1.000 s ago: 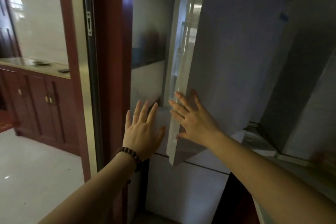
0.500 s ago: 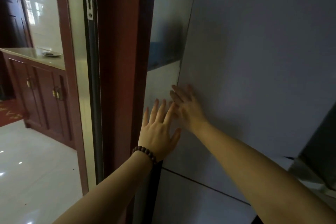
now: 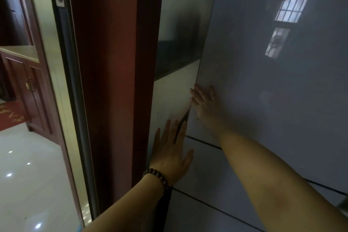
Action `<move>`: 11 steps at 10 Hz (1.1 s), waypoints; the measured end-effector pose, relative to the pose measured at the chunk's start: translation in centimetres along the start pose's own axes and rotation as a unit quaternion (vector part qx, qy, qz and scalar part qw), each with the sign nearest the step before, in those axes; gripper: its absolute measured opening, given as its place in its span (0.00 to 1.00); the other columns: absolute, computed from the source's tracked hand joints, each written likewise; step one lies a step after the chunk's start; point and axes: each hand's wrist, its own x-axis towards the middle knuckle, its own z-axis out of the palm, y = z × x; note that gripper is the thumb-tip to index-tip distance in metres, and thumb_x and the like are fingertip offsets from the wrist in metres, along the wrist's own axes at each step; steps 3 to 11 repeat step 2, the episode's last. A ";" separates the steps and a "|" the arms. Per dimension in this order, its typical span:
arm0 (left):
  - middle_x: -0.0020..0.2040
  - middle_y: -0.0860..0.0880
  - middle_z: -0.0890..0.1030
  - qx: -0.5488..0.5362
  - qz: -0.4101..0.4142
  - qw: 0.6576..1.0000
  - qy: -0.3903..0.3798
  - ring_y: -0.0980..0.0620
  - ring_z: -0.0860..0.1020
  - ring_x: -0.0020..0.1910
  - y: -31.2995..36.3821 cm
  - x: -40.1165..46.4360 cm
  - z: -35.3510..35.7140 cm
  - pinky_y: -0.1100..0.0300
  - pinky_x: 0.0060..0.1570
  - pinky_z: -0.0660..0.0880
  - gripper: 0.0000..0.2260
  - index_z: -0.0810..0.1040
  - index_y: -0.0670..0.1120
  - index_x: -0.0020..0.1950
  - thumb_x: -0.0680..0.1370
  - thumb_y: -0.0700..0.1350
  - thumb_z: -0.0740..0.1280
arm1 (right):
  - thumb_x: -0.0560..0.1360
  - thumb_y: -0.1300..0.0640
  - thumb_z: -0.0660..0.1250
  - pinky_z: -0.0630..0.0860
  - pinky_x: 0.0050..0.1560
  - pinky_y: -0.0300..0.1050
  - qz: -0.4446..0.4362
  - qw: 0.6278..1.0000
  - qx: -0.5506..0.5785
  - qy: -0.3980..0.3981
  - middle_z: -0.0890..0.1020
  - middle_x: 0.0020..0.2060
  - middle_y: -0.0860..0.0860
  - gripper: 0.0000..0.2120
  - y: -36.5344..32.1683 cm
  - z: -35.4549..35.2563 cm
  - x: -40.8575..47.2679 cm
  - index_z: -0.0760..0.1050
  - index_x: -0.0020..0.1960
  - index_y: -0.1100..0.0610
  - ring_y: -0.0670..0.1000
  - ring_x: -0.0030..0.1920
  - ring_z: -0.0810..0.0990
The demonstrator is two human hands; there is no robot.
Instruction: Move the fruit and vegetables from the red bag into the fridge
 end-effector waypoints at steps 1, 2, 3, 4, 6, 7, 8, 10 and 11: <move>0.76 0.54 0.35 -0.007 -0.002 1.000 -0.023 0.54 0.29 0.72 -0.4 0.0 0.1 0.51 0.70 0.31 0.32 0.34 0.55 0.74 0.77 0.63 0.46 | 0.77 0.50 0.58 0.34 0.69 0.67 -0.002 1.000 0.027 -0.007 0.44 0.77 0.53 0.30 0.0 -0.6 -0.4 0.53 0.76 0.55 0.58 0.76 0.38; 0.76 0.54 0.35 -0.009 0.006 1.000 -0.021 0.54 0.30 0.72 -0.7 -0.3 -0.1 0.51 0.71 0.32 0.32 0.35 0.55 0.75 0.77 0.63 0.47 | 0.78 0.50 0.57 0.33 0.68 0.67 0.024 0.998 0.050 0.006 0.43 0.77 0.54 0.28 -0.7 -1.1 0.1 0.53 0.76 0.53 0.58 0.76 0.38; 0.76 0.54 0.35 -0.009 0.006 1.000 -0.021 0.54 0.30 0.72 -0.7 -0.3 -0.1 0.51 0.71 0.32 0.32 0.35 0.55 0.75 0.77 0.63 0.47 | 0.78 0.50 0.57 0.33 0.68 0.67 0.024 0.998 0.050 0.006 0.43 0.77 0.54 0.28 -0.7 -1.1 0.1 0.53 0.76 0.53 0.58 0.76 0.38; 0.76 0.54 0.35 -0.009 0.006 1.000 -0.021 0.54 0.30 0.72 -0.7 -0.3 -0.1 0.51 0.71 0.32 0.32 0.35 0.55 0.75 0.77 0.63 0.47 | 0.78 0.50 0.57 0.33 0.68 0.67 0.024 0.998 0.050 0.006 0.43 0.77 0.54 0.28 -0.7 -1.1 0.1 0.53 0.76 0.53 0.58 0.76 0.38; 0.76 0.54 0.35 -0.009 0.006 1.000 -0.021 0.54 0.30 0.72 -0.7 -0.3 -0.1 0.51 0.71 0.32 0.32 0.35 0.55 0.75 0.77 0.63 0.47 | 0.78 0.50 0.57 0.33 0.68 0.67 0.024 0.998 0.050 0.006 0.43 0.77 0.54 0.28 -0.7 -1.1 0.1 0.53 0.76 0.53 0.58 0.76 0.38; 0.76 0.54 0.35 -0.009 0.006 1.000 -0.021 0.54 0.30 0.72 -0.7 -0.3 -0.1 0.51 0.71 0.32 0.32 0.35 0.55 0.75 0.77 0.63 0.47 | 0.78 0.50 0.57 0.33 0.68 0.67 0.024 0.998 0.050 0.006 0.43 0.77 0.54 0.28 -0.7 -1.1 0.1 0.53 0.76 0.53 0.58 0.76 0.38; 0.76 0.54 0.35 -0.009 0.006 1.000 -0.021 0.54 0.30 0.72 -0.7 -0.3 -0.1 0.51 0.71 0.32 0.32 0.35 0.55 0.75 0.77 0.63 0.47 | 0.78 0.50 0.57 0.33 0.68 0.67 0.024 0.998 0.050 0.006 0.43 0.77 0.54 0.28 -0.7 -1.1 0.1 0.53 0.76 0.53 0.58 0.76 0.38; 0.76 0.54 0.35 -0.009 0.006 1.000 -0.021 0.54 0.30 0.72 -0.7 -0.3 -0.1 0.51 0.71 0.32 0.32 0.35 0.55 0.75 0.77 0.63 0.47 | 0.78 0.50 0.57 0.33 0.68 0.67 0.024 0.998 0.050 0.006 0.43 0.77 0.54 0.28 -0.7 -1.1 0.1 0.53 0.76 0.53 0.58 0.76 0.38; 0.76 0.54 0.35 -0.009 0.006 1.000 -0.021 0.54 0.30 0.72 -0.7 -0.3 -0.1 0.51 0.71 0.32 0.32 0.35 0.55 0.75 0.77 0.63 0.47 | 0.78 0.50 0.57 0.33 0.68 0.67 0.024 0.998 0.050 0.006 0.43 0.77 0.54 0.28 -0.7 -1.1 0.1 0.53 0.76 0.53 0.58 0.76 0.38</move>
